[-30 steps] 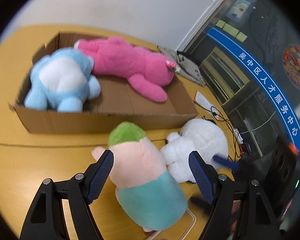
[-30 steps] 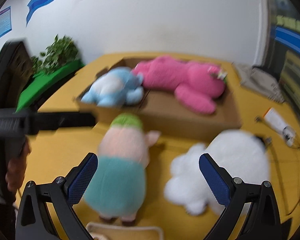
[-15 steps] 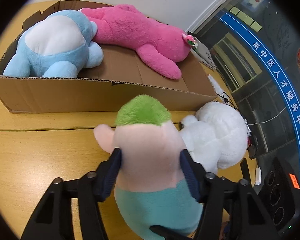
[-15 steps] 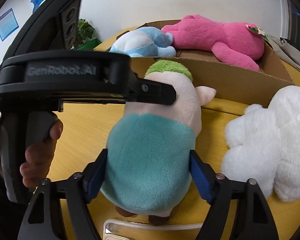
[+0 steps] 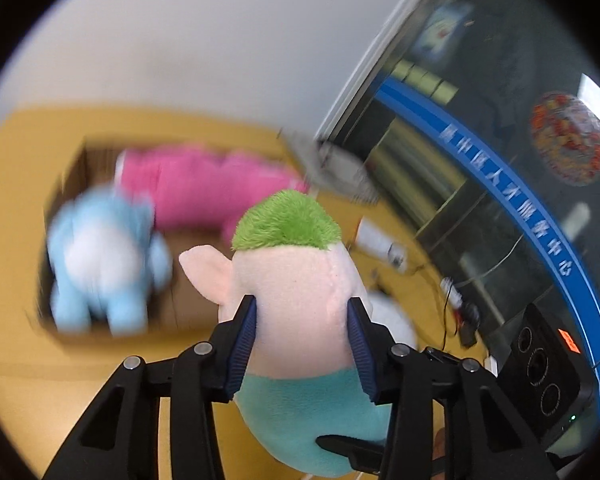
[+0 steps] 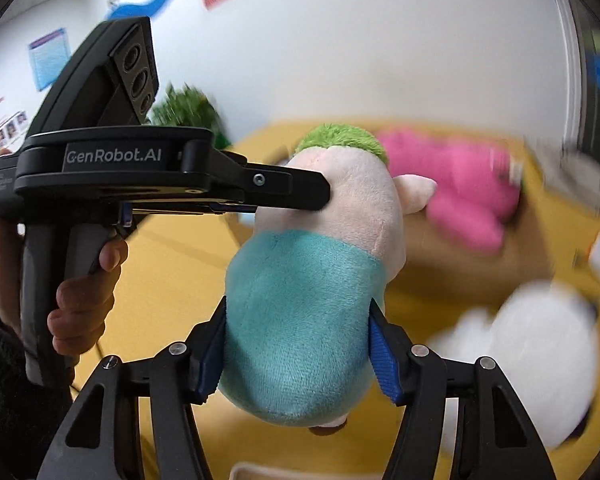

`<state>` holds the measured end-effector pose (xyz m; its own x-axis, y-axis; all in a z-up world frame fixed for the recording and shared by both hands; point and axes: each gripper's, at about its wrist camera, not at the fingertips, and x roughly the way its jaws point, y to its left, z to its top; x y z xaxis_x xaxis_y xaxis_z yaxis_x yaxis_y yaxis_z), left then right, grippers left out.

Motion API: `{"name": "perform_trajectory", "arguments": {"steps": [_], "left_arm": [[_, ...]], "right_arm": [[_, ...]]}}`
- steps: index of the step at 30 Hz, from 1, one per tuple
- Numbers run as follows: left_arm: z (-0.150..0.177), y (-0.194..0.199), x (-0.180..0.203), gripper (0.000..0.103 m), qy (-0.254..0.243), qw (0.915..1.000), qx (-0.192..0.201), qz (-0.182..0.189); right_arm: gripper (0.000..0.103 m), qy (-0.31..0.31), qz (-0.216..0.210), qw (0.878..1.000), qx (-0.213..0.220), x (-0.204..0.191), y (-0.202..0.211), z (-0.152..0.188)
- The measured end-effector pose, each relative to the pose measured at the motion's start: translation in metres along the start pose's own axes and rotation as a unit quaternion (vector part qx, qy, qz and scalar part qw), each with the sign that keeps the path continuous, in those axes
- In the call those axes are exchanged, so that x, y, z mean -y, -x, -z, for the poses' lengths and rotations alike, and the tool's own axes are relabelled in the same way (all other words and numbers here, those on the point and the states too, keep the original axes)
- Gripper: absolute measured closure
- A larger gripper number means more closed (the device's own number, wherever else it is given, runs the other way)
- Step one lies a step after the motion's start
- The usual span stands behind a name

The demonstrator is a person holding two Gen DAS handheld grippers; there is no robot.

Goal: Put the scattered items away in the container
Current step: 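Lift the green-haired plush with both grippers, set it beside the blue bear, open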

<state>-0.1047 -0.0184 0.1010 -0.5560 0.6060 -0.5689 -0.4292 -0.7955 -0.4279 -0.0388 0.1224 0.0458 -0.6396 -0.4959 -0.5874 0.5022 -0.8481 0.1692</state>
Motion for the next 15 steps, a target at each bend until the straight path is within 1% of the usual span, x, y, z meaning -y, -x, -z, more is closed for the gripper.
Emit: {"name": "perform_trajectory", "arguments": {"steps": [3,5,7,9,11,13,15], "left_arm": [[-0.049,0.026,0.023,0.059,-0.049,0.9975,0.048,-0.016],[-0.077,0.038,0.031,0.059,-0.067,0.9949,0.072,-0.023],[-0.103,0.04,0.032,0.059,-0.078,0.9927,0.086,-0.034],[-0.122,0.032,0.022,0.059,-0.078,0.9924,0.087,-0.038],[-0.133,0.016,0.003,0.059,-0.062,0.9943,0.077,-0.041],[-0.135,-0.008,-0.017,0.059,-0.053,0.9955,0.062,-0.048],[-0.131,-0.043,-0.037,0.06,-0.039,0.9968,0.04,-0.058]], "right_arm": [[0.036,0.039,0.007,0.998,0.055,-0.002,0.022,-0.05],[0.036,0.066,0.015,0.994,0.091,-0.003,0.034,-0.083],[0.036,0.078,0.01,0.99,0.12,0.002,0.037,-0.115],[0.036,0.087,0.006,0.987,0.139,0.008,0.034,-0.137],[0.036,0.088,0.005,0.985,0.147,0.017,0.023,-0.148],[0.036,0.075,-0.008,0.987,0.143,0.031,0.0,-0.151],[0.036,0.068,-0.005,0.988,0.137,0.044,-0.028,-0.146]]}}
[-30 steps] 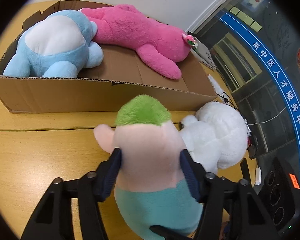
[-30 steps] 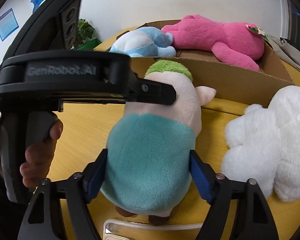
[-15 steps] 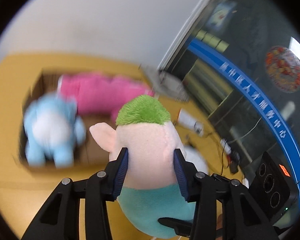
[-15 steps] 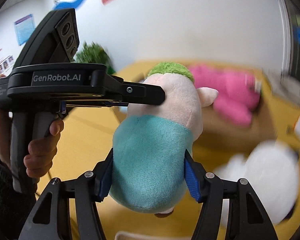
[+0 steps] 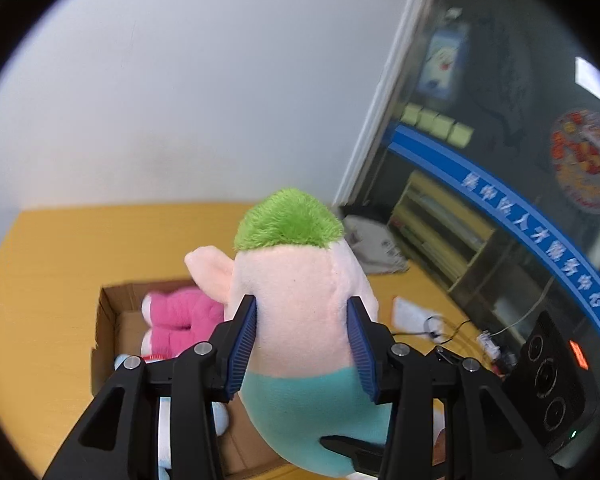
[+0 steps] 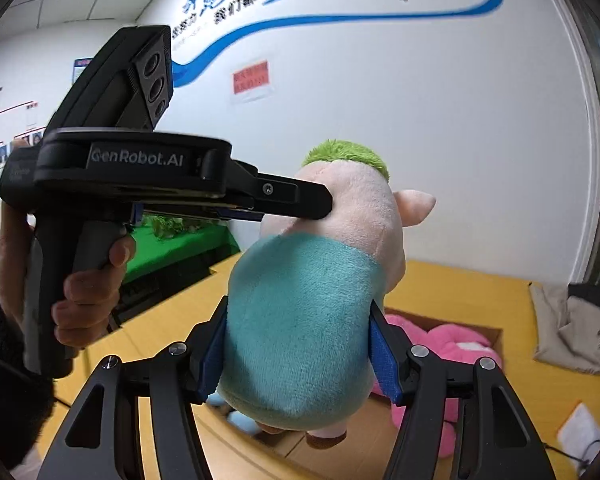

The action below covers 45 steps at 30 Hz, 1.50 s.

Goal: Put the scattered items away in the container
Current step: 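Lift the green-haired plush with both grippers, set it beside the blue bear, open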

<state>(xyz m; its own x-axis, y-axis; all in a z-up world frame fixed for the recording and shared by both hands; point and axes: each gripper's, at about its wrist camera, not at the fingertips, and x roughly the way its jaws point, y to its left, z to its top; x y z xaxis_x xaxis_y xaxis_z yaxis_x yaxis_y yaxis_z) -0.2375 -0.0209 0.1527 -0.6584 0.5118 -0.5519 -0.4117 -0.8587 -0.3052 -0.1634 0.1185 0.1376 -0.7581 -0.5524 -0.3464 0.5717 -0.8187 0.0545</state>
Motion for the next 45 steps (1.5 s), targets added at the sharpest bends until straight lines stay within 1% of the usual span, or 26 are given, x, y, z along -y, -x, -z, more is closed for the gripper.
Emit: {"name": "perform_trajectory", "arguments": {"steps": [2,3,5,9,11,12,15,17,19,22,26,27,29,30,31,32,34,35,36,37,38,39,41,42,43,45], "left_arm": [[0.012,-0.038,-0.018,0.06,0.021,0.9992,-0.033,-0.006],[0.024,-0.06,-0.033,0.06,0.036,0.9977,-0.057,-0.007],[0.048,-0.102,-0.059,0.06,0.068,0.9924,-0.103,-0.007],[0.094,-0.149,-0.09,0.059,0.101,0.9822,-0.158,-0.015],[0.106,-0.156,-0.097,0.057,0.108,0.9814,-0.159,0.001],[0.108,-0.157,-0.096,0.056,0.102,0.9824,-0.157,0.002],[0.113,-0.163,-0.086,0.053,0.073,0.9826,-0.17,-0.012],[0.119,-0.168,-0.081,0.048,0.06,0.9824,-0.176,-0.022],[0.121,-0.17,-0.078,0.045,0.049,0.9827,-0.176,-0.029],[0.12,-0.172,-0.079,0.042,0.051,0.9817,-0.181,-0.03],[0.118,-0.175,-0.078,0.036,0.048,0.9808,-0.186,-0.036],[0.117,-0.173,-0.076,0.035,0.045,0.9814,-0.183,-0.039],[0.111,-0.16,-0.068,0.033,0.048,0.9831,-0.173,-0.038],[0.107,-0.152,-0.067,0.033,0.054,0.9838,-0.167,-0.037],[0.1,-0.136,-0.065,0.035,0.06,0.9861,-0.15,-0.037],[0.091,-0.115,-0.061,0.035,0.057,0.99,-0.123,-0.039],[0.078,-0.062,-0.05,0.034,0.037,0.9968,-0.061,-0.037],[0.075,-0.033,-0.042,0.026,0.027,0.9986,-0.027,-0.037],[0.076,-0.005,-0.035,0.021,0.02,0.9992,0.006,-0.035],[0.079,0.016,-0.028,0.018,0.014,0.9988,0.029,-0.036],[0.083,0.031,-0.02,0.018,0.007,0.9983,0.042,-0.04],[0.091,0.046,-0.011,0.018,-0.001,0.9976,0.052,-0.046],[0.107,0.067,0.009,0.018,-0.001,0.996,0.06,-0.066],[0.113,0.072,0.015,0.018,0.002,0.9956,0.059,-0.072],[0.119,0.076,0.02,0.018,0.005,0.9954,0.058,-0.075],[0.133,0.084,0.029,0.018,0.004,0.9951,0.055,-0.082]], "right_arm": [[0.036,-0.017,0.002,1.0,-0.017,0.012,-0.032,0.023],[0.036,-0.036,-0.003,0.999,-0.031,0.018,-0.048,0.036],[0.036,-0.078,-0.009,0.994,-0.069,0.03,-0.081,0.066],[0.036,-0.123,-0.015,0.981,-0.147,0.037,-0.128,0.117],[0.036,-0.139,-0.019,0.974,-0.178,0.038,-0.143,0.137],[0.036,-0.151,-0.022,0.971,-0.183,0.039,-0.145,0.143],[0.036,-0.176,-0.025,0.965,-0.192,0.044,-0.145,0.149],[0.036,-0.184,-0.017,0.961,-0.208,0.044,-0.148,0.154],[0.035,-0.184,-0.008,0.959,-0.215,0.043,-0.15,0.16],[0.035,-0.194,-0.005,0.956,-0.22,0.045,-0.149,0.164],[0.034,-0.174,0.018,0.957,-0.233,0.038,-0.152,0.163],[0.033,-0.169,0.026,0.957,-0.236,0.035,-0.154,0.162],[0.025,-0.172,0.029,0.955,-0.239,0.035,-0.154,0.161],[0.018,-0.183,0.024,0.953,-0.238,0.038,-0.151,0.16],[0.013,-0.199,0.019,0.952,-0.231,0.042,-0.141,0.156],[0.011,-0.204,0.022,0.954,-0.218,0.045,-0.128,0.15],[0.0,-0.198,0.048,0.964,-0.168,0.048,-0.086,0.131],[0.0,-0.199,0.063,0.968,-0.139,0.049,-0.059,0.121],[0.0,-0.202,0.074,0.97,-0.116,0.049,-0.035,0.115],[0.0,-0.205,0.082,0.97,-0.102,0.048,-0.017,0.111],[0.0,-0.205,0.089,0.97,-0.093,0.045,-0.005,0.108],[0.0,-0.199,0.098,0.971,-0.088,0.045,0.003,0.102],[0.0,-0.175,0.117,0.973,-0.095,0.037,0.017,0.1],[0.0,-0.163,0.126,0.974,-0.099,0.027,0.023,0.1],[0.0,-0.155,0.13,0.974,-0.103,0.006,0.035,0.103],[0.0,-0.131,0.134,0.976,-0.114,-0.012,0.036,0.102]]}}
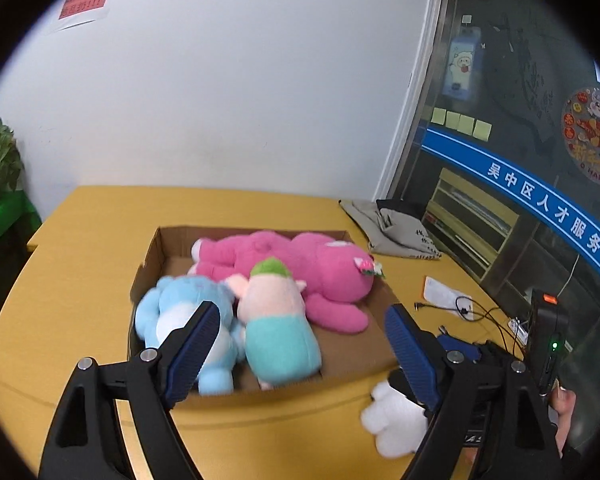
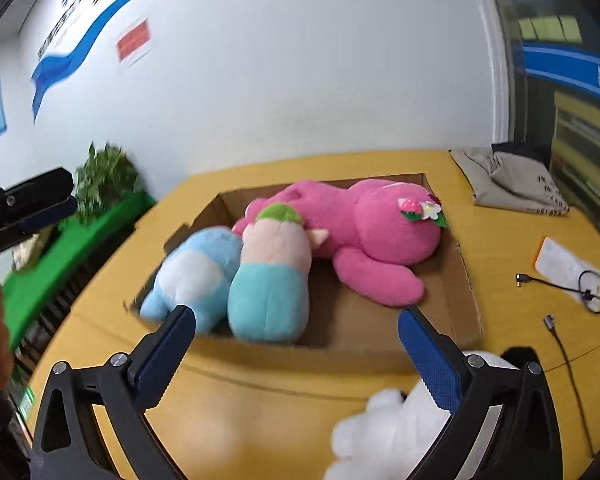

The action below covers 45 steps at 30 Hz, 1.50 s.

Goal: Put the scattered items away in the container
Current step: 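Lift the green-haired plush with both grippers, set it beside the blue bear, open, then move both grippers to the white panda plush and close them on it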

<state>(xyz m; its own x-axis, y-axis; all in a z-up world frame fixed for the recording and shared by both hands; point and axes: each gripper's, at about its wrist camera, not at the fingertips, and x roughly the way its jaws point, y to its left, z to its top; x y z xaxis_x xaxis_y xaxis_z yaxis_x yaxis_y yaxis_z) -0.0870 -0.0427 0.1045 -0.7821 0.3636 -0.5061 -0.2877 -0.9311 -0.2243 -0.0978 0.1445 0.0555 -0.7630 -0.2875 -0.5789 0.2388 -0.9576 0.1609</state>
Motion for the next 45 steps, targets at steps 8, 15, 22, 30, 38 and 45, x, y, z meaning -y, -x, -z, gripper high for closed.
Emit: {"name": "perform_trajectory", "arguments": {"steps": [8,15,22,30,38,45], "left_arm": [[0.022,0.018,0.015,0.018,0.008,0.9999,-0.005,0.008],[0.032,0.015,0.024,0.018,0.008,0.9997,-0.02,0.014],[0.037,0.008,0.029,0.018,0.004,0.9992,-0.026,0.031],[0.038,-0.005,0.024,0.018,0.016,0.9985,-0.038,0.035],[0.047,-0.03,0.028,0.018,0.027,0.9944,-0.071,0.074],[0.08,-0.082,0.038,0.018,0.071,0.9754,-0.15,0.144]], "right_arm": [[0.0,0.065,0.036,0.997,0.01,-0.007,0.015,0.014],[0.0,0.075,0.051,0.996,0.009,-0.007,0.03,0.016],[0.0,0.075,0.053,0.996,0.002,0.0,0.025,0.015],[0.0,0.072,0.05,0.996,-0.003,0.006,0.018,0.016],[0.0,0.063,0.045,0.997,-0.005,0.025,0.018,0.021],[0.0,-0.002,0.079,0.997,0.005,0.112,0.048,0.034]]}}
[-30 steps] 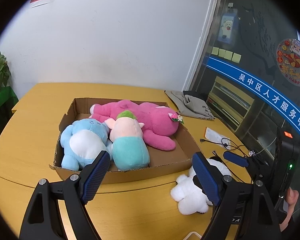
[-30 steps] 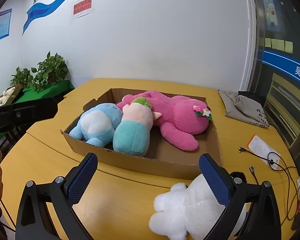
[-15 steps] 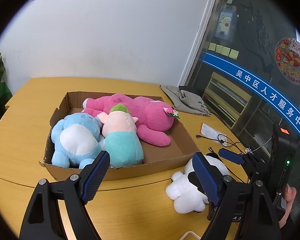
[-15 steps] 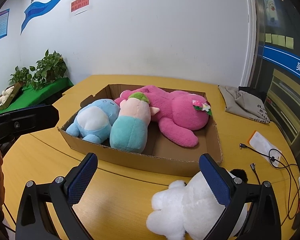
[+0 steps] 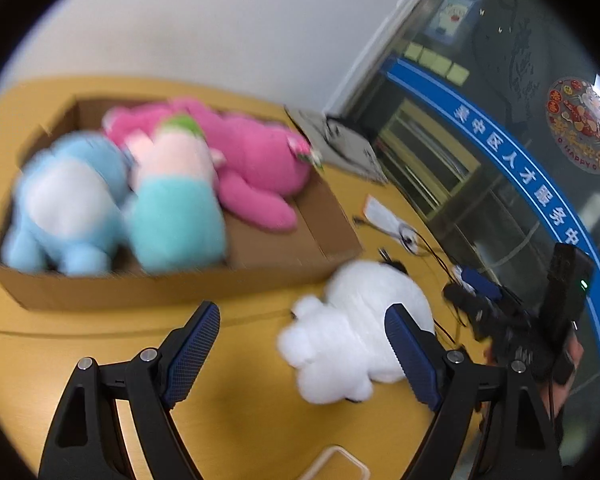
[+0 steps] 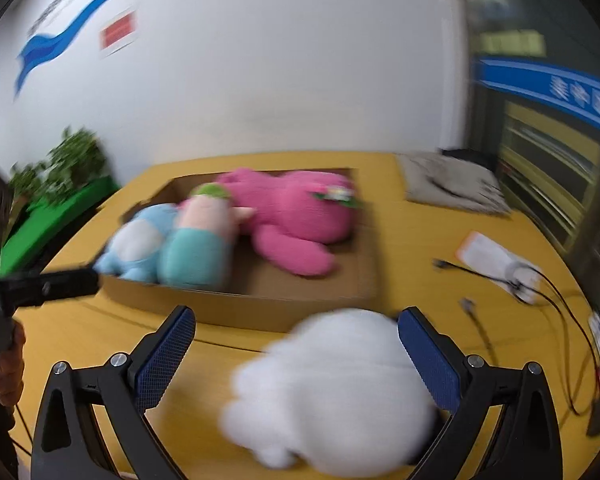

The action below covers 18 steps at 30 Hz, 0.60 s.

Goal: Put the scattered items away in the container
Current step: 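Move both grippers to the white panda plush and close them on it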

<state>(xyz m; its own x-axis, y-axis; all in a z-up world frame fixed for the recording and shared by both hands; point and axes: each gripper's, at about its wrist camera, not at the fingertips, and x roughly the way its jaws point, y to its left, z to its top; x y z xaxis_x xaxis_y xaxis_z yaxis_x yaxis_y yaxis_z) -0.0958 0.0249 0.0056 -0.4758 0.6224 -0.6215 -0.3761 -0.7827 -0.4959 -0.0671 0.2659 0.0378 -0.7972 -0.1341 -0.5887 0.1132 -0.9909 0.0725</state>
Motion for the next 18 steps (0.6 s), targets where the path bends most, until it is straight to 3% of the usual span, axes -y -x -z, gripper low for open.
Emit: {"name": "perform_trajectory", "arguments": {"steps": [5,11,14,18], "left_arm": [[0.011,-0.055,0.016,0.018,0.008,0.9958,-0.067,0.061],[0.033,-0.111,0.02,0.018,0.023,0.9881,-0.136,0.068],[0.046,-0.117,0.008,0.018,0.049,0.9852,-0.144,0.078],[0.055,-0.125,-0.004,0.018,0.078,0.9799,-0.157,0.095]], "right_arm": [[0.0,-0.076,-0.015,0.996,-0.048,0.073,-0.01,0.022],[0.0,-0.075,-0.059,0.992,-0.079,0.073,-0.033,0.034],[0.0,-0.066,-0.051,0.991,-0.108,0.071,-0.052,0.043],[0.0,-0.093,-0.071,0.986,-0.116,0.08,-0.062,0.049]]}}
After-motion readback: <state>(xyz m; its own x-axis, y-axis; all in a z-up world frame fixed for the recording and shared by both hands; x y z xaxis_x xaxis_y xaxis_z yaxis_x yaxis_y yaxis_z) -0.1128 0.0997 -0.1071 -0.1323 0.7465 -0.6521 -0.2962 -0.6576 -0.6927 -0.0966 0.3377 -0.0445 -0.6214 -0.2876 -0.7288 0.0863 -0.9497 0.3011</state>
